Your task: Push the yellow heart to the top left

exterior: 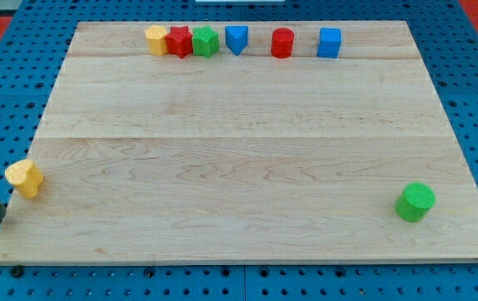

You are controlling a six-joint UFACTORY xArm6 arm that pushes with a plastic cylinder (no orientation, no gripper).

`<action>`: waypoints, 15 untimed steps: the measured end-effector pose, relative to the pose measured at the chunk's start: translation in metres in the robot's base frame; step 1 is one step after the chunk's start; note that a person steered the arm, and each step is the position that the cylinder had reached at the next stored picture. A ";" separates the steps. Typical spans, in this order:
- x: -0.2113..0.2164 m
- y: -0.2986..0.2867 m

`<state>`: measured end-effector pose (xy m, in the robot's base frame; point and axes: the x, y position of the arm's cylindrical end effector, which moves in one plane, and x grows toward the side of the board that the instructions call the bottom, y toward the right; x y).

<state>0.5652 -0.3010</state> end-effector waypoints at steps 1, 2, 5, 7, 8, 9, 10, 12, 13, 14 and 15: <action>-0.039 0.022; -0.082 0.053; -0.116 0.086; -0.114 0.089; -0.118 0.094; -0.149 0.101; -0.123 0.137; -0.190 0.183; -0.179 0.180; -0.140 0.224; -0.135 0.175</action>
<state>0.4307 -0.1265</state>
